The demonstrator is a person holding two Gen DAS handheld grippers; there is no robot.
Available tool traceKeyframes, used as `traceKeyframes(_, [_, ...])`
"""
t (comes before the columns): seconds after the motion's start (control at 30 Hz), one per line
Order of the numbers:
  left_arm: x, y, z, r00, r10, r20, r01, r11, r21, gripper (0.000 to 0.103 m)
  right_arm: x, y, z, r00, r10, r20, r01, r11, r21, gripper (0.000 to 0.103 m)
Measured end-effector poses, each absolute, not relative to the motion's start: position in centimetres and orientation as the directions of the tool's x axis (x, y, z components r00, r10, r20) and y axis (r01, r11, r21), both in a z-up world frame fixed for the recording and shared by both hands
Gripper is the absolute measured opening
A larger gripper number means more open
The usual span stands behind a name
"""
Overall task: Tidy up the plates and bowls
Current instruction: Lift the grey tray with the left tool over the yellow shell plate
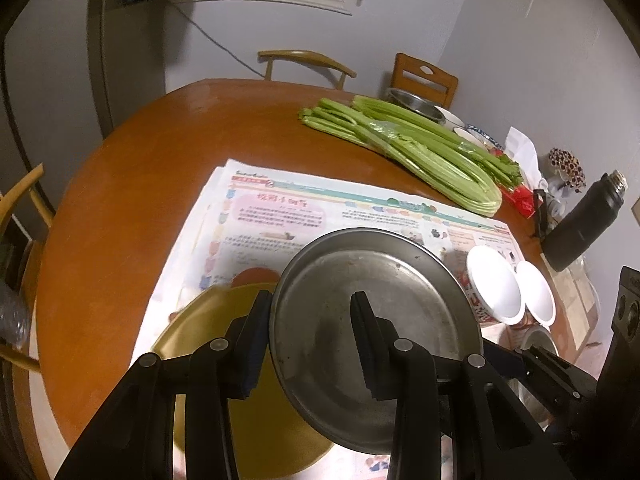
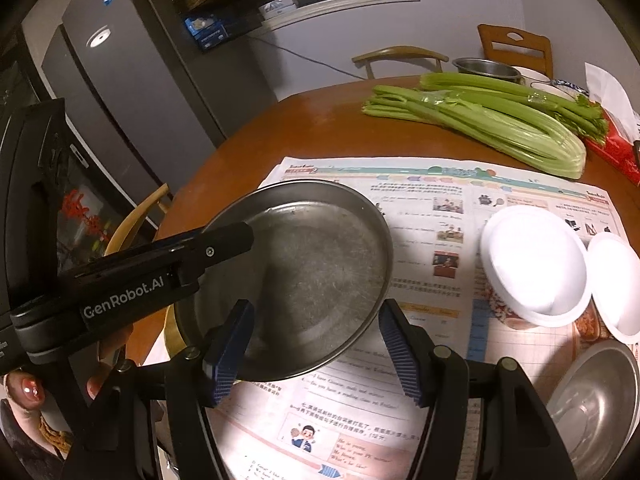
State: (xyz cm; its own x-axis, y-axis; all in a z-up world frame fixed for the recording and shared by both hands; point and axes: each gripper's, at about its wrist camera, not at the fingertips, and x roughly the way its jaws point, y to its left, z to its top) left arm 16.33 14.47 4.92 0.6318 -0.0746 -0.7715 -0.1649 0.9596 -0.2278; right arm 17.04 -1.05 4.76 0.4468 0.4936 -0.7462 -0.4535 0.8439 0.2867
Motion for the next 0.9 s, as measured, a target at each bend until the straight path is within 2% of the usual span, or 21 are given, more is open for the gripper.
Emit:
traceKeyframes(0.53, [13.2, 18.1, 3.0, 0.610, -0.023, -0.792, -0.246, 0.945, -0.216, 0.040, 15.8, 3.7, 3.1, 0.381, 0.505, -0.775, -0.528, 0.807, 0.266, 0.065])
traceKeyframes(0.9, [12.9, 17.9, 2.1, 0.591, -0.015, -0.807, -0.256, 0.945, -0.205, 0.040, 15.8, 4.2, 2.3, 0.353, 0.501, -0.790, -0.542, 0.798, 0.264, 0.065])
